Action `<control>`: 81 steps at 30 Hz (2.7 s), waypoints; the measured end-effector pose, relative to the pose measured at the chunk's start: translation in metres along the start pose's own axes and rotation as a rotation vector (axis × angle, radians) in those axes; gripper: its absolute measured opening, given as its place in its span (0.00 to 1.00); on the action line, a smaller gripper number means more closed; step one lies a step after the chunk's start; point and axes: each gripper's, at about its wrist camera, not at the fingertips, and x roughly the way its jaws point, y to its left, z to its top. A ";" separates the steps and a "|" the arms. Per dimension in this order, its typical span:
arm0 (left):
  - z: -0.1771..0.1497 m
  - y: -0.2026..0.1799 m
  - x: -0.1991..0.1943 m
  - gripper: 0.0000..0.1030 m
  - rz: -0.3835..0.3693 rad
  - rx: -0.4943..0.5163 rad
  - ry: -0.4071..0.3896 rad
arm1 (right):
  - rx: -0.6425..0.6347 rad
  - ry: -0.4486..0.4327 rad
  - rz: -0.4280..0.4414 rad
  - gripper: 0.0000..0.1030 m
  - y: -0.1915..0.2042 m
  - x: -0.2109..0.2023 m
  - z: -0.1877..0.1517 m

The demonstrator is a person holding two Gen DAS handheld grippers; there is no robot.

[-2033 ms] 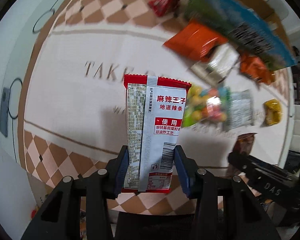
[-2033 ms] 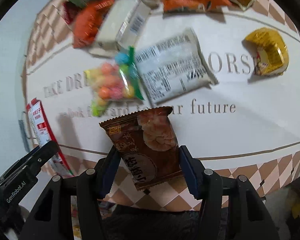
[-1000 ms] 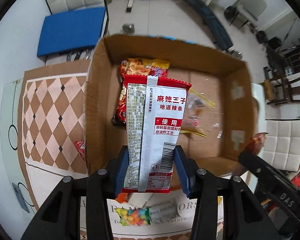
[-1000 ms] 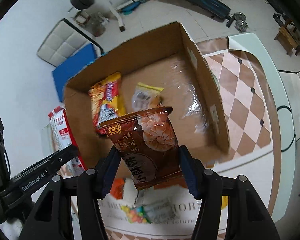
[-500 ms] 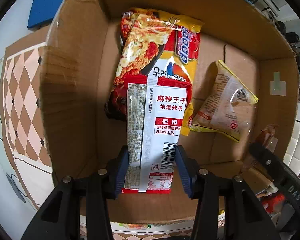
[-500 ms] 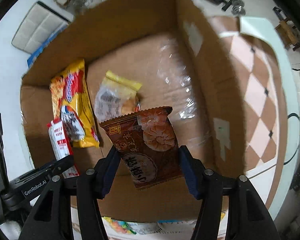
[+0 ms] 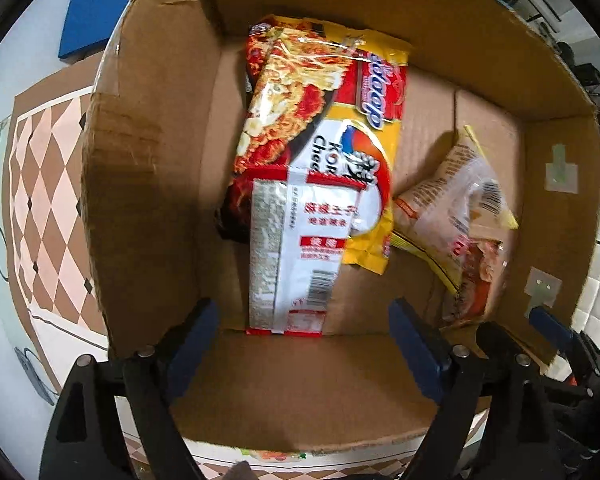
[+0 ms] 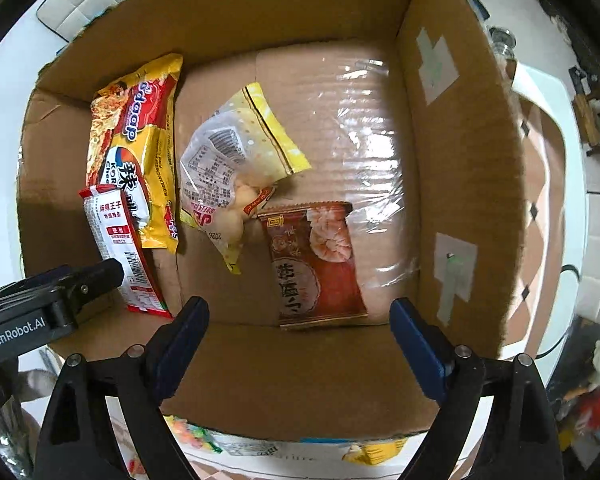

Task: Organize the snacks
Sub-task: 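Lower both packs into the box and open both tools, then grasp the candy bag with the left tool while the right tool grasps the white biscuit pack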

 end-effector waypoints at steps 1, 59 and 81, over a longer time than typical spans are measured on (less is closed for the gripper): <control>-0.003 0.000 -0.004 0.85 0.001 -0.001 -0.014 | -0.005 -0.010 -0.002 0.93 0.000 -0.003 -0.002; -0.266 -0.031 0.107 0.85 0.228 0.901 -0.154 | 0.352 0.233 0.245 0.93 -0.040 0.078 -0.240; -0.283 0.064 0.123 0.66 -0.156 0.060 -0.012 | 0.420 0.269 0.257 0.80 0.013 0.113 -0.216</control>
